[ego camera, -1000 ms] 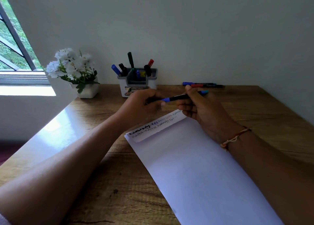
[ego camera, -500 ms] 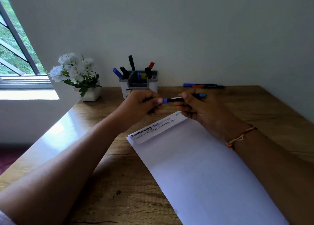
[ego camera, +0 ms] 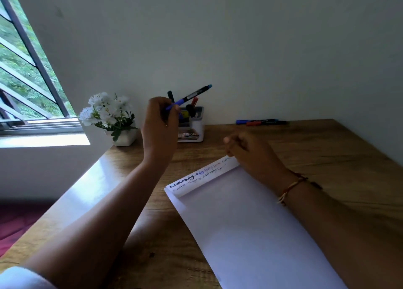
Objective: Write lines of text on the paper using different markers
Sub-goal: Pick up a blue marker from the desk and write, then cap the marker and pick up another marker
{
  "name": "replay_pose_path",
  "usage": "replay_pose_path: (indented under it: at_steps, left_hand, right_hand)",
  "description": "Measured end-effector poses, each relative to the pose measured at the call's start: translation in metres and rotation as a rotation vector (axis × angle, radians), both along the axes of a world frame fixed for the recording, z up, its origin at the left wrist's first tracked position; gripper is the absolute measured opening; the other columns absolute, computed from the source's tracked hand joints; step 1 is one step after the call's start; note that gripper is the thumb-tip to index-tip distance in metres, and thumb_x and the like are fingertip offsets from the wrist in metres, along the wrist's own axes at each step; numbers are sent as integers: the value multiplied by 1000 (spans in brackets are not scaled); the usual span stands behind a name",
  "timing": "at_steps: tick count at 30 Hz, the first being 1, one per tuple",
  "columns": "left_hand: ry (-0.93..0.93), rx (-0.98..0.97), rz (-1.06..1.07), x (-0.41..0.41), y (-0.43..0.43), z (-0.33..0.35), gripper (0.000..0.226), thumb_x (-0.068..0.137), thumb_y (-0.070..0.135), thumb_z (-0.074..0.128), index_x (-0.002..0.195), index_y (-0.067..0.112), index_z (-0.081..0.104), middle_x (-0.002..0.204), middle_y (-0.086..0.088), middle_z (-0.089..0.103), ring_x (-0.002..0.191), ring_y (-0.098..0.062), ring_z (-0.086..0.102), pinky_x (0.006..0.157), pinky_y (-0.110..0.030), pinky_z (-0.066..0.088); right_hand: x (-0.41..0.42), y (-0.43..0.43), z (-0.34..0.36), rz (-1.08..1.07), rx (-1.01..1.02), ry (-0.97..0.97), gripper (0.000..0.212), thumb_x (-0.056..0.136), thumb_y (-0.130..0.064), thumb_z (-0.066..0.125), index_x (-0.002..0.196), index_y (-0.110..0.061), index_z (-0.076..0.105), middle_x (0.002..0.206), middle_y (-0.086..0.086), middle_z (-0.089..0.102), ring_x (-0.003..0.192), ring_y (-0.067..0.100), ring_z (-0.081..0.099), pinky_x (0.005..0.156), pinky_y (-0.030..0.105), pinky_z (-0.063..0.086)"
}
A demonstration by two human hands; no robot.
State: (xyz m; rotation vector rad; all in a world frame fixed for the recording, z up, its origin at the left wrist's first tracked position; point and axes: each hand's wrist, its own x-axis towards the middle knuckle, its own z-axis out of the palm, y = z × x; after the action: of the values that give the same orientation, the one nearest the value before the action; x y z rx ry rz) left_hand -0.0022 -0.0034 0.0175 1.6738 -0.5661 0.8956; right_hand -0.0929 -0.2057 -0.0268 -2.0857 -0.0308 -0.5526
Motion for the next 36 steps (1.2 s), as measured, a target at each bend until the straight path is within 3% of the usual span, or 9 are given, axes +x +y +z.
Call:
replay_pose_path:
  at_steps: [3,8,13,16,19,24,28,32,36]
  left_hand:
    - [-67,91,57,12,-2,11,9,96,21,64,100,22,56,79,10,63,71,-9,63,61,-26,54]
    - [-115,321,161,37,-10,25,13,95,18,64,107,14,60,92,4,59,79,-13,59,63,-4,43]
    - [-9,375,199,51,-17,26,22,96,20,62,116,19,54,97,-3,65,83,-21,65,71,-37,58]
    - [75,366,183,54,-23,23,20,96,23,63,106,23,45,91,3,64,78,-18,65,63,-32,56]
    - [94,444,188,57,-29,19,8,99,25,58,102,20,52,90,-2,67,71,-11,59,56,-23,45]
    - [-60,624,371,51,-38,17,24,100,31,53,114,15,65,115,-7,67,110,-26,57,91,-41,41]
    - [-337,682,258,43,-59,13,19,97,26,57,111,14,62,117,-8,60,114,-26,51,91,-35,36]
    - [-63,943,-161,51,-102,-12,29,95,21,60,124,15,61,130,-10,58,122,-24,51,96,-26,31]
    - [270,1099,-216,75,-131,-41,51,96,29,59,145,18,45,147,-9,48,132,-27,46,97,-31,34]
  right_hand:
    - [-3,1,2,7,-110,17,30,99,-45,55,103,-19,69,87,5,72,83,19,68,76,40,56]
    - [-6,-1,5,26,-157,9,29,99,-44,56,100,-19,70,85,6,71,81,20,67,73,39,54]
    - [-5,0,4,45,-182,21,28,98,-44,57,95,-19,70,82,8,72,76,21,67,67,35,52]
    - [-6,0,3,44,-198,6,22,97,-44,59,88,-24,66,73,1,67,62,10,58,52,16,40]
    - [-7,1,4,58,-201,4,17,97,-41,62,88,-26,65,70,-5,63,58,0,53,52,11,39]
    - [-6,0,5,42,-274,33,22,97,-40,63,80,-26,64,63,-10,56,55,-5,54,51,6,38]
    - [-2,-4,3,2,-394,106,30,96,-44,61,84,-19,72,78,-5,67,67,7,59,53,14,42]
    - [2,-5,0,12,-490,171,22,90,-41,69,95,-21,77,95,-3,71,81,8,61,62,20,44]
    - [2,-6,-3,33,-521,164,25,87,-43,73,100,-21,74,99,-4,69,79,3,52,58,14,33]
